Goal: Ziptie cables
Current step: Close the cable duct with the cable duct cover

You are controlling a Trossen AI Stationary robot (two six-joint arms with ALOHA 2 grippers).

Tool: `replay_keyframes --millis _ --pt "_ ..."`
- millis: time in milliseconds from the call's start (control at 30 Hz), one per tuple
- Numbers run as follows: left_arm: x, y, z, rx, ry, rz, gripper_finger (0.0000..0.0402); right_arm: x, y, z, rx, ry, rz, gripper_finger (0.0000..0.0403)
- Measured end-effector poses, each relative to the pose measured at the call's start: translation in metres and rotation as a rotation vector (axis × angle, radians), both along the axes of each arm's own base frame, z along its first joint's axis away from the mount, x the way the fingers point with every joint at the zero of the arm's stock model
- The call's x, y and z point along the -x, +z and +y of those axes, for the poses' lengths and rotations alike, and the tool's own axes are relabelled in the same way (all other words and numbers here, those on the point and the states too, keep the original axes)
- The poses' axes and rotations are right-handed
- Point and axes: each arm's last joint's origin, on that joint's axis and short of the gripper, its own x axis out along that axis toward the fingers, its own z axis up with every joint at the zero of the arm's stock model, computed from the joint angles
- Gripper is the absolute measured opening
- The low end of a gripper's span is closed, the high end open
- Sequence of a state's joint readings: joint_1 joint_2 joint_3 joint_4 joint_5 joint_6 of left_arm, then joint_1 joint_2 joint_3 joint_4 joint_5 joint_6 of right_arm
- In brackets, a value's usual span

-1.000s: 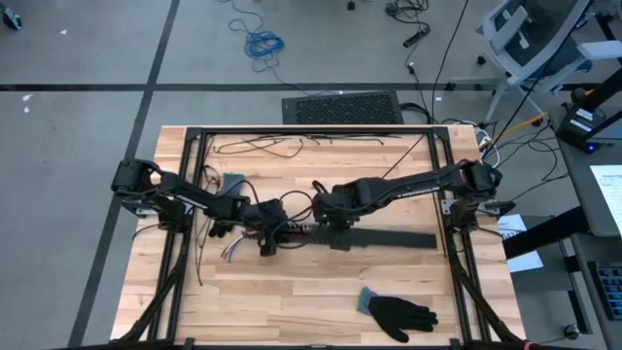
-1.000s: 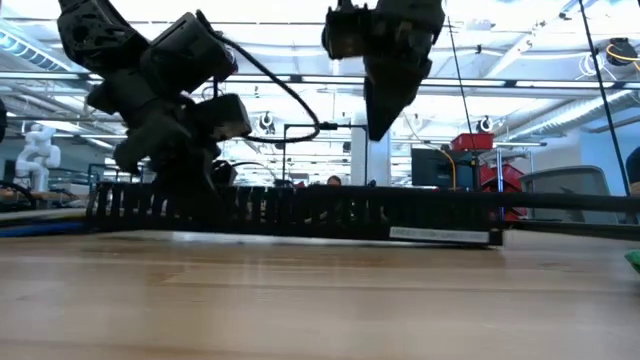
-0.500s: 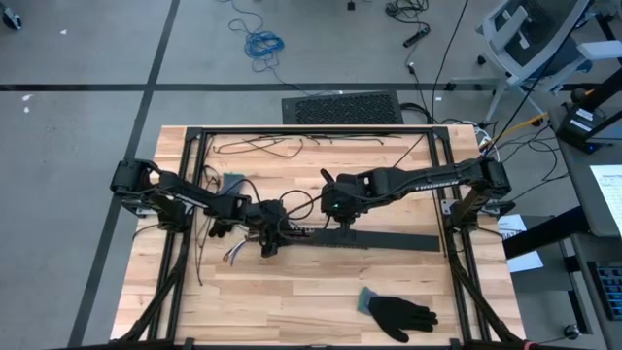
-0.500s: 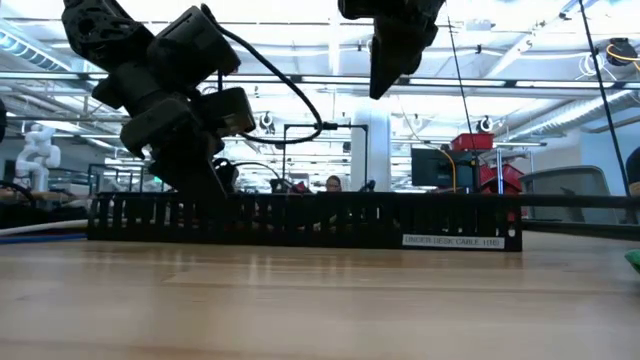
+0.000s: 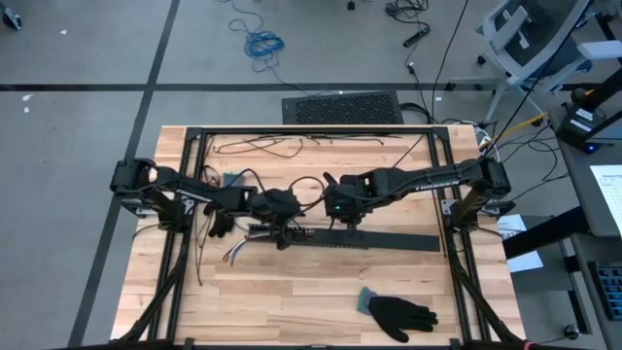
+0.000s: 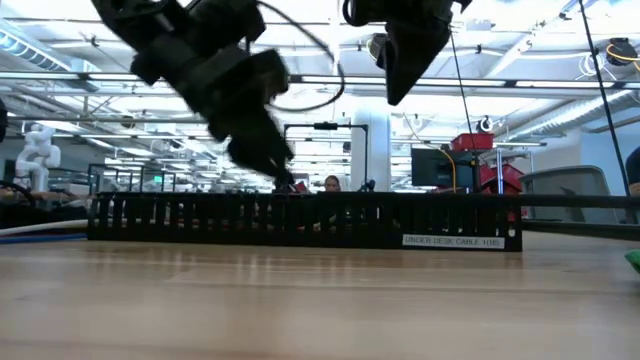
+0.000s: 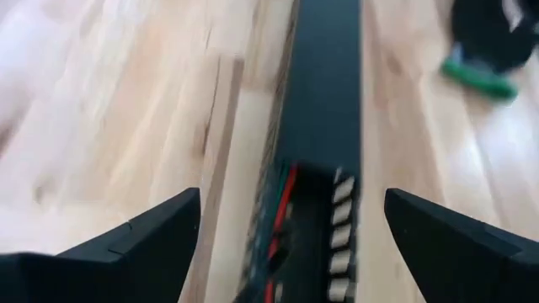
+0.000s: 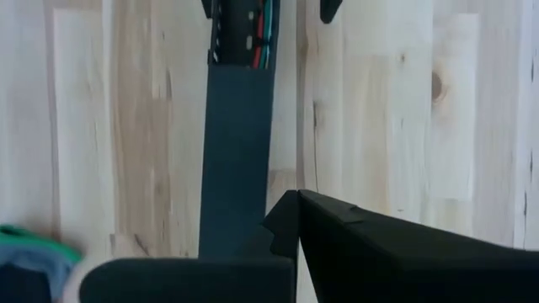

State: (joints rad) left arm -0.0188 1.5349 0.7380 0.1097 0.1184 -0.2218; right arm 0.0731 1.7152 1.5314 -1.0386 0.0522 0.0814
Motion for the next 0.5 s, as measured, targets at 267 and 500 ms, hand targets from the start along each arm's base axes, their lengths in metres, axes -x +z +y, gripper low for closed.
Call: replay_keyframes --millis 267,500 --pt "-0.008 -0.002 -0.009 -0.002 -0.081 0.02 0.0366 0.006 0.003 -0.001 0.007 -0.003 0.027 0.0" --pt "-0.017 -0.026 -0.013 -0.016 -0.098 0.051 0.0366 0.006 0.003 -0.001 0.001 -0.025 0.027 0.0"
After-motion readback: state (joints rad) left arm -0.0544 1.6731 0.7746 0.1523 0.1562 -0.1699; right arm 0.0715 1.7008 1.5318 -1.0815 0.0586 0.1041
